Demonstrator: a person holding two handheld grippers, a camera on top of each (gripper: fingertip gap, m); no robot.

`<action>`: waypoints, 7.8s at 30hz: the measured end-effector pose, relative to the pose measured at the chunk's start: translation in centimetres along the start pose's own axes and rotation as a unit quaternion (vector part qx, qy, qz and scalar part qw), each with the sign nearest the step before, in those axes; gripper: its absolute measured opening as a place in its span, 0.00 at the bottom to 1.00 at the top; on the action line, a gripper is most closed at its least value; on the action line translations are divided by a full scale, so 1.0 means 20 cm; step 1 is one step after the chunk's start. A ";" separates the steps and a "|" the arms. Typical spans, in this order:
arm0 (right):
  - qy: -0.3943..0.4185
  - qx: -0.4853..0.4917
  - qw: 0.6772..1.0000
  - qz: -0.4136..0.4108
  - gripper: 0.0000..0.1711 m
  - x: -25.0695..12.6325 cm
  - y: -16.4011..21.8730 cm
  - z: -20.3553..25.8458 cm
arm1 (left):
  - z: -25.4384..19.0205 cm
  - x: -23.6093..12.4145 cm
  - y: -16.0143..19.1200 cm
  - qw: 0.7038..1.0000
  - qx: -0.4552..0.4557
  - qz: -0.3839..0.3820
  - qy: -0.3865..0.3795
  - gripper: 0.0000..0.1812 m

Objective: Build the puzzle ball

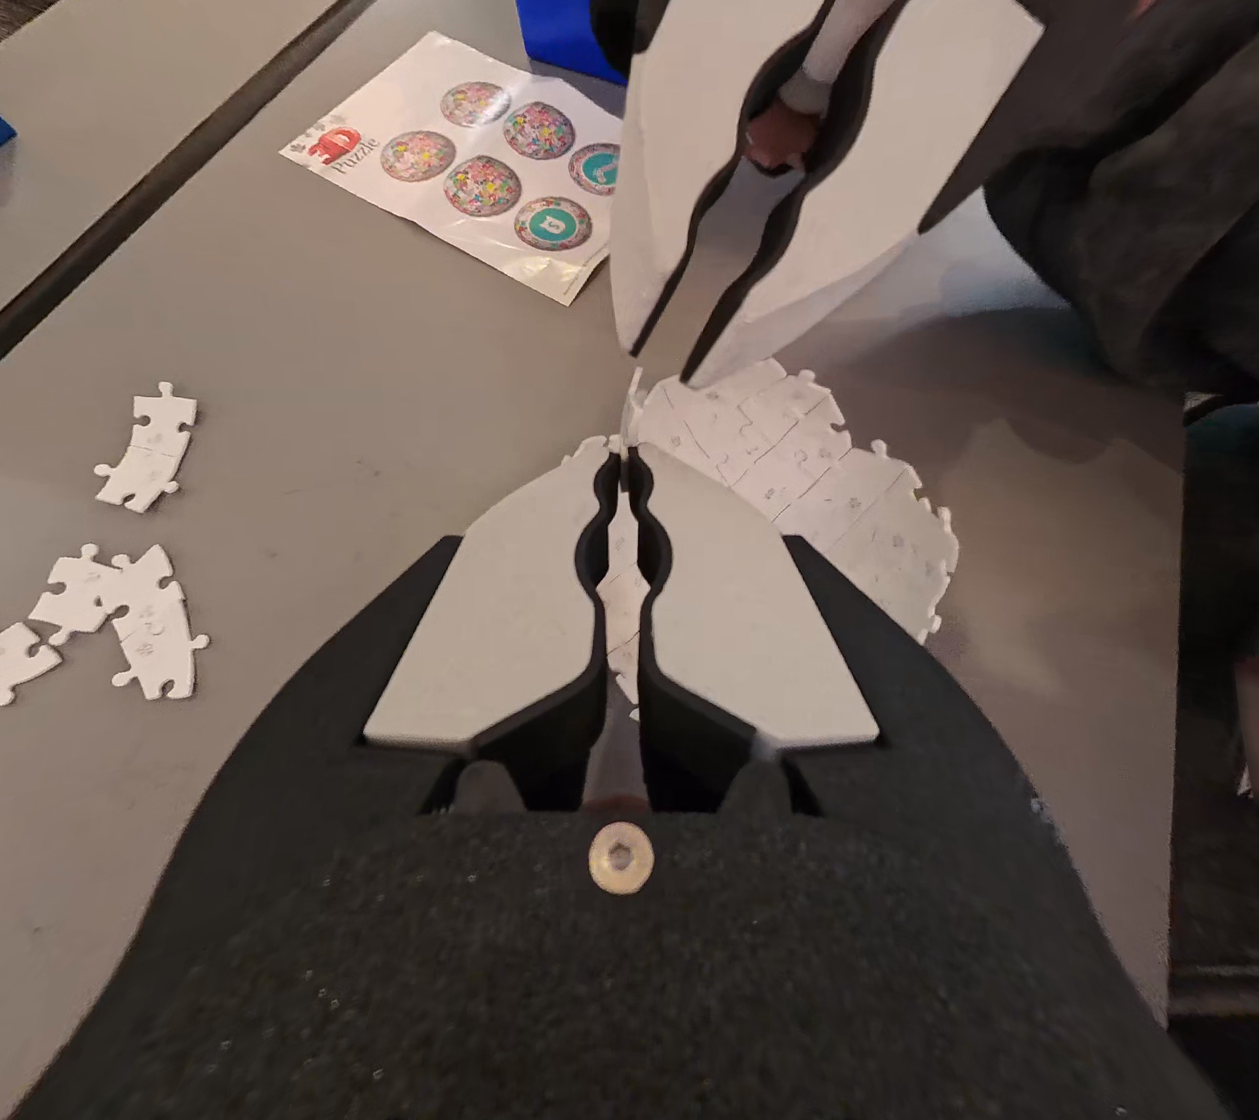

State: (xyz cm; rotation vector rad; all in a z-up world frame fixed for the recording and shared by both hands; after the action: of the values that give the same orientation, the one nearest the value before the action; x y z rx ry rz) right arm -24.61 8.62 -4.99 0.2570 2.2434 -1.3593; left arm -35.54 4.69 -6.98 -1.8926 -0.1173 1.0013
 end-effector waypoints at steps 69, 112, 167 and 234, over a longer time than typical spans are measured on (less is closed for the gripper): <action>-0.002 -0.052 0.994 0.093 0.01 0.19 0.13 -0.04 | 0.15 0.08 0.10 0.992 0.007 0.116 -0.047 0.10; -0.034 -0.093 0.990 0.103 0.01 0.24 0.14 -0.06 | 0.12 0.06 0.05 0.991 0.056 0.085 -0.087 0.02; -0.070 -0.035 0.988 0.134 0.02 0.32 0.14 -0.14 | 0.23 0.10 0.13 0.987 -0.036 0.130 -0.086 0.03; -0.212 -0.056 0.961 0.167 0.07 0.33 0.17 -0.22 | 0.23 0.10 0.11 0.987 -0.046 0.131 -0.080 0.01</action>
State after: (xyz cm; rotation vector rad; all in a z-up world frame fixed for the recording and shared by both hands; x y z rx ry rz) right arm -30.19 13.46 -9.36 0.2618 1.8146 -0.9950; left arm -38.13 7.64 -10.82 -1.9430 -0.0091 1.3475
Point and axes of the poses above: each gripper's, where its closed fingertips meet, x out along the fingers, y out of its underside, z = x × y across the jaws, the point moved 7 cm from there along -x, back along the fingers, and after that the axes turned 11 degrees about -x, right-handed, at the moved point
